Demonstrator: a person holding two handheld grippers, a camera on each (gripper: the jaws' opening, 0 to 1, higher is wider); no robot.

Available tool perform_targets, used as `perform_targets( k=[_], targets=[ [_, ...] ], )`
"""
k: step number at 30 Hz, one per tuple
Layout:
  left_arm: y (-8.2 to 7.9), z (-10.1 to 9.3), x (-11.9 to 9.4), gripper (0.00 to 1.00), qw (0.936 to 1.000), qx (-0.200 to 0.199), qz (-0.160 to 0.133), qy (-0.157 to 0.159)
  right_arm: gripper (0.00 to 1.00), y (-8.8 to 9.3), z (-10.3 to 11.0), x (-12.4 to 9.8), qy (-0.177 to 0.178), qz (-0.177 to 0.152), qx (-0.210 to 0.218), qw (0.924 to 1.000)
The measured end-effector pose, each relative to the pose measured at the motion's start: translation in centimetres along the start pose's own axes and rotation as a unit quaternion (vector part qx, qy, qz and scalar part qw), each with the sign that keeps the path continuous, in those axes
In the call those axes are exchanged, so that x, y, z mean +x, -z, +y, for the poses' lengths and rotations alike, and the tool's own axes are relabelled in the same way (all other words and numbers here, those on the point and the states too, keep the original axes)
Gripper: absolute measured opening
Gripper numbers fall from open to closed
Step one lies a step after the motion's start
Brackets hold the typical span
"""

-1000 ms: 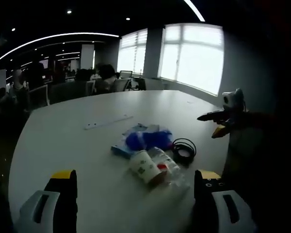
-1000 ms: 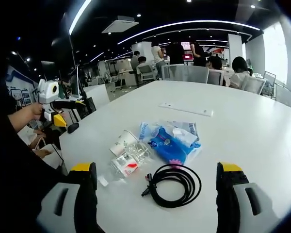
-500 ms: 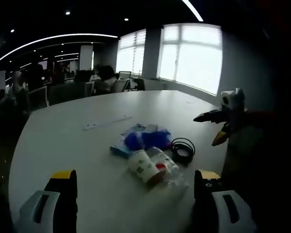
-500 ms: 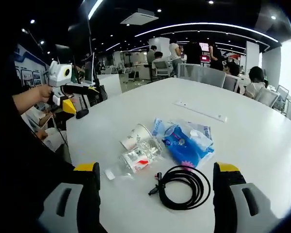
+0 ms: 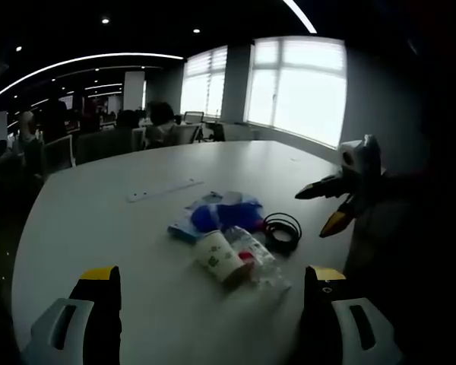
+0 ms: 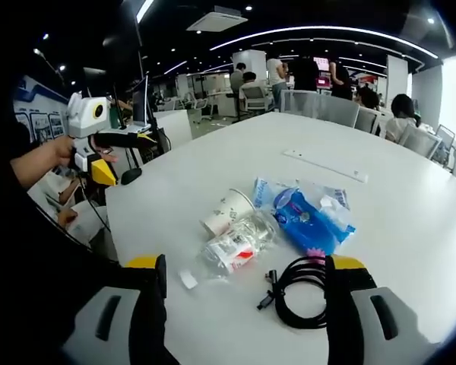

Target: Arrange the tabletop items into an orderly group along one side of the table until the central work area is clear of visible clutter.

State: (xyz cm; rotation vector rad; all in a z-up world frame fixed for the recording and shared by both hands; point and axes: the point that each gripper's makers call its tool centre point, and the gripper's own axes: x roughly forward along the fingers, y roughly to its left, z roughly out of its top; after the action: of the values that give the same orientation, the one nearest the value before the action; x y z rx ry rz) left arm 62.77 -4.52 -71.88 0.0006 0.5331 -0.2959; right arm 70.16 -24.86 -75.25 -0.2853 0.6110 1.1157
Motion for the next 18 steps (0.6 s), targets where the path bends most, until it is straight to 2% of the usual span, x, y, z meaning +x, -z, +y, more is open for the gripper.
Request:
perform_targets(
  k=[7, 18],
  targets=[
    [0.1, -0.1, 0.0, 0.99, 0.9999, 0.006, -0.002, 0.013, 0.76, 1.1, 1.9, 0.8, 0.007, 0.003, 0.041, 0.9991],
    [0.2, 0.3, 0.1, 0.99, 0.9993, 0.017, -0.001, 0.034, 0.67, 2.6, 3.0, 1.9, 0.038, 0.008, 0.084, 0.9957]
  ],
)
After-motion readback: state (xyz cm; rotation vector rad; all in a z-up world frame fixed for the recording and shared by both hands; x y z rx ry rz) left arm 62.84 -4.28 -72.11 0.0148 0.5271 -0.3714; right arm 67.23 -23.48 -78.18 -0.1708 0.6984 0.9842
